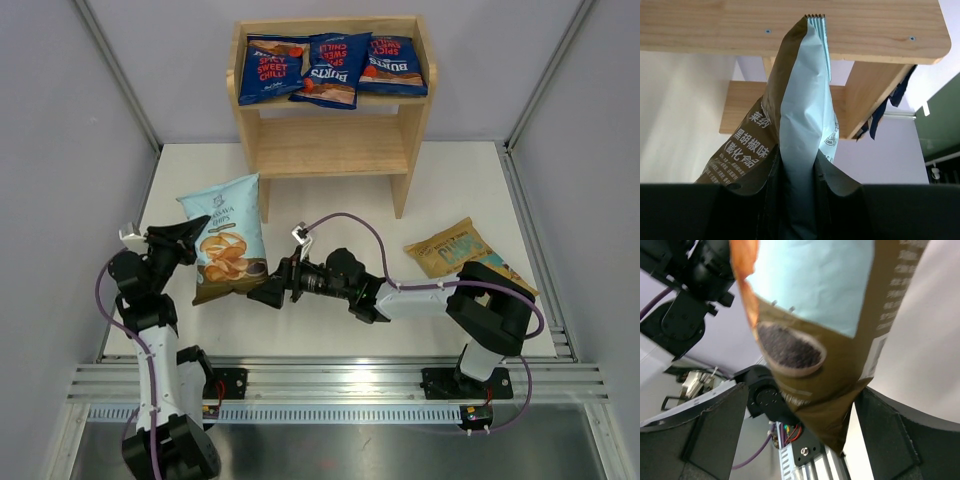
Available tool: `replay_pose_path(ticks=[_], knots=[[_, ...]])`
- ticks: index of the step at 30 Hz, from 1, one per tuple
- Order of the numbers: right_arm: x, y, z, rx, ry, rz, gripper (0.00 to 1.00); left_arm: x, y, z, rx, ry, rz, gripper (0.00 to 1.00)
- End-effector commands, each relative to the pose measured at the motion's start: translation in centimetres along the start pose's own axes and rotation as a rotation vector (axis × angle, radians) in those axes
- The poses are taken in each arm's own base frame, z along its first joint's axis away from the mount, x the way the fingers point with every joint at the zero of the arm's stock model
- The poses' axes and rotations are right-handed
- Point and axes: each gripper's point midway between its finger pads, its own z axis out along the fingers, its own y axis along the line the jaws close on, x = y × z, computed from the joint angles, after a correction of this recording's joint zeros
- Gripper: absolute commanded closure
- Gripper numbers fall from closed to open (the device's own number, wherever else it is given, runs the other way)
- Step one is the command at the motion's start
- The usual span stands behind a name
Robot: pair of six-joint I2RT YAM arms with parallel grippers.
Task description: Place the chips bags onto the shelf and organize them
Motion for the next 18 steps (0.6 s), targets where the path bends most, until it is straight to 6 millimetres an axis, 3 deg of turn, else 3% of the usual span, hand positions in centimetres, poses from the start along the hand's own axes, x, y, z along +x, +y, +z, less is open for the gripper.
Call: replay_pose_path(ticks=[1, 4, 12, 13, 16, 18], knots=[[-3.9, 0.9, 1.7, 0.027, -0.138, -0.061, 0.08, 3.1, -2.0, -0.9, 0.082, 0.148, -0.032, 0.90], [-3.9, -0.3, 1.3, 0.090, -0.142, -0.074, 0.07, 3.1, -2.6, -0.9, 0.102, 0.154, -0.035, 0.91], [-3.0, 1.6, 1.1, -0.032, -0.109, -0.124, 0.08, 4.7, -4.5, -1.4, 0.154, 0.217, -0.016, 0.92], [-3.1, 1.8, 1.0, -0.051, -0.117, -0.122, 0.11, 4.8, -4.4, -1.4, 0.151, 0.222, -0.011, 0.92], [-3.5, 2.5, 0.6, -0.090, -0.151, -0.130, 0.33, 5.0, -3.6, -1.3, 0.121, 0.227, -0.007, 0.91], [-4.0, 2.9, 0.0, -0.104, -0.175, -0.140, 0.51, 4.8, -3.2, -1.1, 0.107, 0.215, 0.016, 0.82]])
